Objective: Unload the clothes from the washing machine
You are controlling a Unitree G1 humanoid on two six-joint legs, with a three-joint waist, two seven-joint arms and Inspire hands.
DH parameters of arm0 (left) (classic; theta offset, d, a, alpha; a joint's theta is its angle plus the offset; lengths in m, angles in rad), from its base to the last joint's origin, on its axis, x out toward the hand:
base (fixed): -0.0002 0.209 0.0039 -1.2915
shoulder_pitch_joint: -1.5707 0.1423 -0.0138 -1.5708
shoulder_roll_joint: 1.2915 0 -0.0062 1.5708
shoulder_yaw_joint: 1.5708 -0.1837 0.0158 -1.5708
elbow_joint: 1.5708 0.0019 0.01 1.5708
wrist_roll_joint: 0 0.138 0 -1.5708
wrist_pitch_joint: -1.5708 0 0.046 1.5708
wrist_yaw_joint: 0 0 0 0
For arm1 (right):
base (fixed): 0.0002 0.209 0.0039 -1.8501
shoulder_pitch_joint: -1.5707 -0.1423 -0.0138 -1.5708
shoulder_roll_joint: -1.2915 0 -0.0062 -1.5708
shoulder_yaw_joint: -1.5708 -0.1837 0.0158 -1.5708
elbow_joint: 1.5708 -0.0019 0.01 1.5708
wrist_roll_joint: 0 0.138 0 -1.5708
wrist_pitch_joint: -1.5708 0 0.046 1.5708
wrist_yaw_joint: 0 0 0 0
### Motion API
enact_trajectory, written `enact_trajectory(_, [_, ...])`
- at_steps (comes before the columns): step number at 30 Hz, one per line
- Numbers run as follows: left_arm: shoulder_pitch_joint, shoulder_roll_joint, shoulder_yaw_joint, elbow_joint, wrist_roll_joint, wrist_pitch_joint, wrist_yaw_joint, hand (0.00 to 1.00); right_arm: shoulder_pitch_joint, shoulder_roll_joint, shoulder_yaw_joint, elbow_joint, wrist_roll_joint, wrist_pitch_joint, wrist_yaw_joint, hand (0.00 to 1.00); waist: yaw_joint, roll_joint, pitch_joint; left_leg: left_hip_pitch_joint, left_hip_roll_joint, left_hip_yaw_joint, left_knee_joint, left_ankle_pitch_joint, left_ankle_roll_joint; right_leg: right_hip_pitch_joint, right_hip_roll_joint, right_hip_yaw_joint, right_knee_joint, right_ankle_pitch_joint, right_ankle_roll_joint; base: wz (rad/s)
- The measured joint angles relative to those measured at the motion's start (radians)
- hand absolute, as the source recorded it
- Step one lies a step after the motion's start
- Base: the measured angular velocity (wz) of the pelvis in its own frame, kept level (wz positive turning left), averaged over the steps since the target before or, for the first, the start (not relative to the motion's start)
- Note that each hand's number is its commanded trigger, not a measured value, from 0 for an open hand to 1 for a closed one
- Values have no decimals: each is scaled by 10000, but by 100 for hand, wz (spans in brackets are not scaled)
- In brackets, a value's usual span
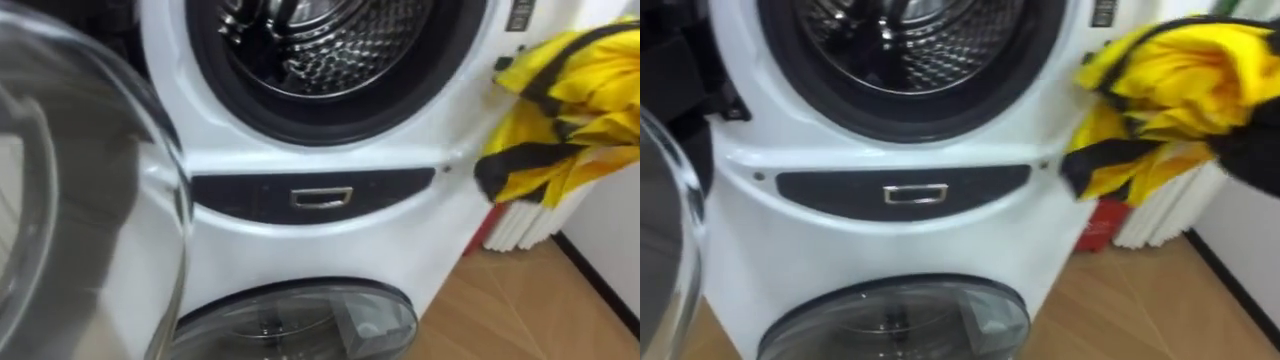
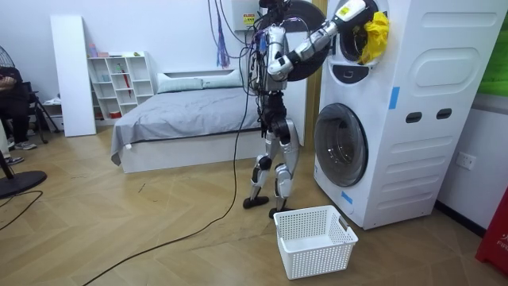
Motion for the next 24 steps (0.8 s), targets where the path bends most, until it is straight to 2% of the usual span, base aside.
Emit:
enact_trajectory(2, [56, -7, 93, -19, -27, 7, 25, 0, 552, 67, -145, 410, -155, -16, -289, 100, -97, -2, -5, 18, 20, 197, 73, -54, 35, -5, 80, 286, 6, 135, 6, -37])
enact_trajectory(4, [43, -1, 91, -20, -36, 14, 26, 0, 745, 132, -134, 989, -248, 53, -336, 100, -263, -13, 0, 46, -6, 211, 94, -81, 82, -64, 89, 433, 127, 150, 22, -26])
enact_trajectory(7, [-40, 114, 91, -65, -45, 20, 26, 0, 1146, 132, -143, 1560, -259, 602, -359, 100, -366, -37, -5, 27, -47, 390, 95, -93, 107, -142, 98, 592, 127, 228, 76, -21])
enact_trajectory(9, [-63, 175, 86, -65, -30, 20, 24, 0, 1276, 132, -121, 1599, -327, 821, -355, 100, -365, -22, -43, 33, -75, 503, 95, -85, 119, -180, 108, 678, 142, 295, 71, -20])
enact_trajectory(10, [-82, 211, 49, -67, -29, 20, 24, 0, 1271, 131, -110, 1599, -329, 855, -355, 100, -382, 30, -7, 35, -110, 515, 89, -72, 140, -212, 109, 748, 175, 309, 87, -17])
enact_trajectory(12, [-62, 328, -157, -57, -32, 20, 24, 0, 1218, 131, 90, 1614, -343, 855, -356, 100, -369, 14, 14, 21, -177, 521, 89, -67, 167, -324, 95, 786, 326, 311, 94, -19])
enact_trajectory(13, [-54, 393, -169, -45, -24, 20, 25, 0, 1183, 132, 332, 1689, -344, 854, -350, 100, -375, 12, 40, -3, -197, 551, 95, -60, 180, -375, 94, 819, 369, 318, 88, -17])
enact_trajectory(16, [-87, 428, -314, -28, -28, 23, 25, 0, 1189, 143, 972, 1866, -361, 908, -200, 100, -236, -53, 48, -91, -229, 697, 115, -63, 191, -549, 94, 892, 485, 318, 93, -12])
enact_trajectory(19, [-206, 436, -562, -29, -22, 63, 26, 0, 1187, 285, 1645, 1871, -398, 1041, 274, 100, -174, -19, 58, -145, -219, 668, 125, -71, 204, -566, 71, 831, 449, 343, 93, 4])
enact_trajectory(21, [-286, 443, -774, -43, -28, 111, 26, 0, 1186, 390, 2066, 1880, -372, 1124, 585, 100, -168, 18, 36, -185, -202, 603, 148, -68, 209, -567, 46, 742, 450, 343, 90, 13])
enact_trajectory(23, [-439, 445, -1043, -51, -40, 239, 26, 0, 1173, 417, 2551, 1997, -297, 1209, 1025, 100, 83, 85, 54, -179, -183, 599, 160, -66, 212, -551, 73, 767, 407, 349, 84, 0])
enact_trajectory(24, [-465, 445, -1055, -56, -44, 244, 26, 0, 1168, 425, 2669, 2069, -305, 1209, 1108, 100, 100, 92, 57, -184, -174, 590, 161, -66, 212, -537, 75, 765, 377, 354, 86, 0])
